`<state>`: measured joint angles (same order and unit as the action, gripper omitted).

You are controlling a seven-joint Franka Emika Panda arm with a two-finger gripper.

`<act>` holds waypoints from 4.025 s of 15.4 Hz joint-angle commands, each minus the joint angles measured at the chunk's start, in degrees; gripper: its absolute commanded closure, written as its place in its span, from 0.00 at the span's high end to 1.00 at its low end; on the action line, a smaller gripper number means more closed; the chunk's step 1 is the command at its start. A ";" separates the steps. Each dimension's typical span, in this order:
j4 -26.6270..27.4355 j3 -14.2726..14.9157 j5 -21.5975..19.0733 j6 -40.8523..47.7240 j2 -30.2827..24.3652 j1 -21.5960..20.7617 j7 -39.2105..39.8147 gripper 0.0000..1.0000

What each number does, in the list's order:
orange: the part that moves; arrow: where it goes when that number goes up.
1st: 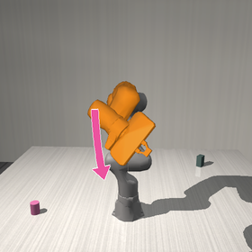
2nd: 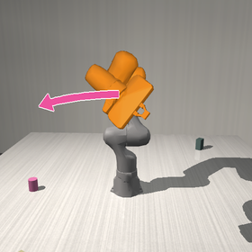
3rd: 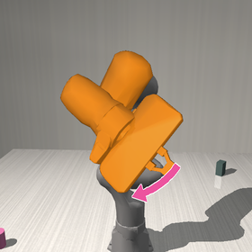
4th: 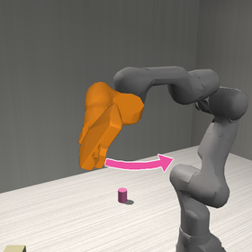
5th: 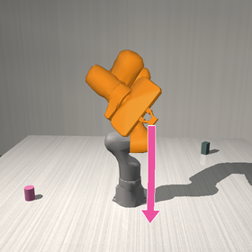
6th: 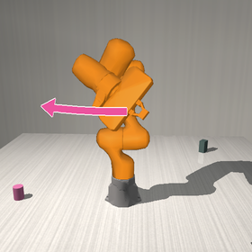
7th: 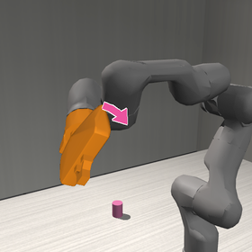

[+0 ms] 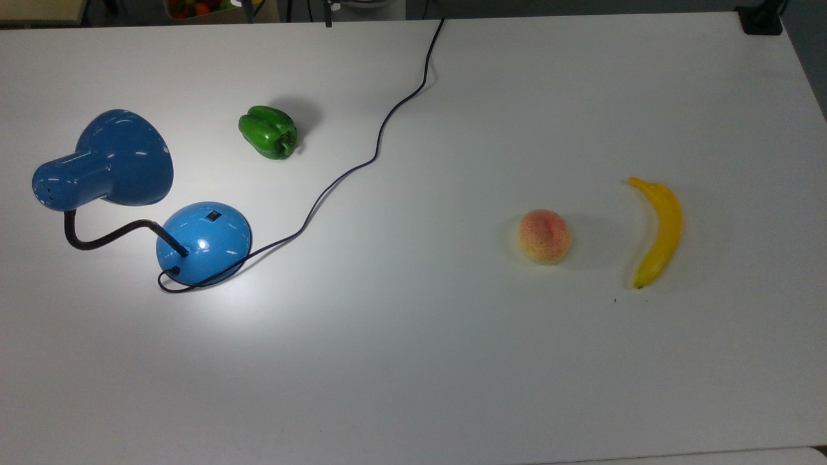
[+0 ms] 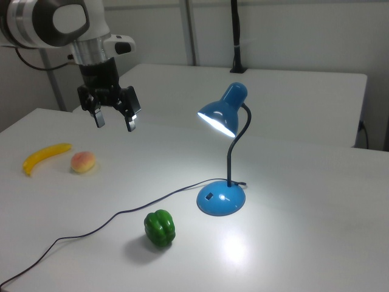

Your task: Turn off lamp

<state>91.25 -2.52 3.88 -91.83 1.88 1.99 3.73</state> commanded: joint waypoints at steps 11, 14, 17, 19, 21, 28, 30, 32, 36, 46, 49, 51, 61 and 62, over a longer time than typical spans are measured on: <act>-0.54 0.06 1.04 2.53 0.06 -0.50 0.67 1.00; -0.54 -0.03 1.04 2.53 0.23 -0.59 0.67 1.00; -0.46 -0.03 1.04 2.45 0.23 -0.59 0.67 1.00; -0.46 -0.03 1.04 2.53 0.23 -0.59 0.58 1.00; -0.46 -0.03 1.04 2.53 0.23 -0.59 0.58 1.00; -0.28 -0.03 0.95 2.62 0.15 -0.59 0.58 1.00; -0.19 -0.03 0.95 2.53 0.15 -0.59 0.58 0.95; -0.19 -0.12 0.95 2.36 0.15 -0.59 0.67 0.76; -0.19 -0.12 0.87 2.09 0.23 -0.59 0.67 0.20; 0.16 -0.12 0.60 -1.49 1.20 -0.15 -2.91 0.00; 3.93 -0.03 0.60 -6.42 1.20 0.20 -6.18 0.00; 6.47 0.06 0.60 -10.10 1.20 1.78 -8.63 0.00; 21.43 0.23 1.39 -37.62 5.76 8.82 -16.20 0.00; 21.43 0.23 1.65 -38.94 6.81 9.25 -16.47 0.00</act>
<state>110.62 -2.30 4.07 -125.39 7.23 10.31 -9.78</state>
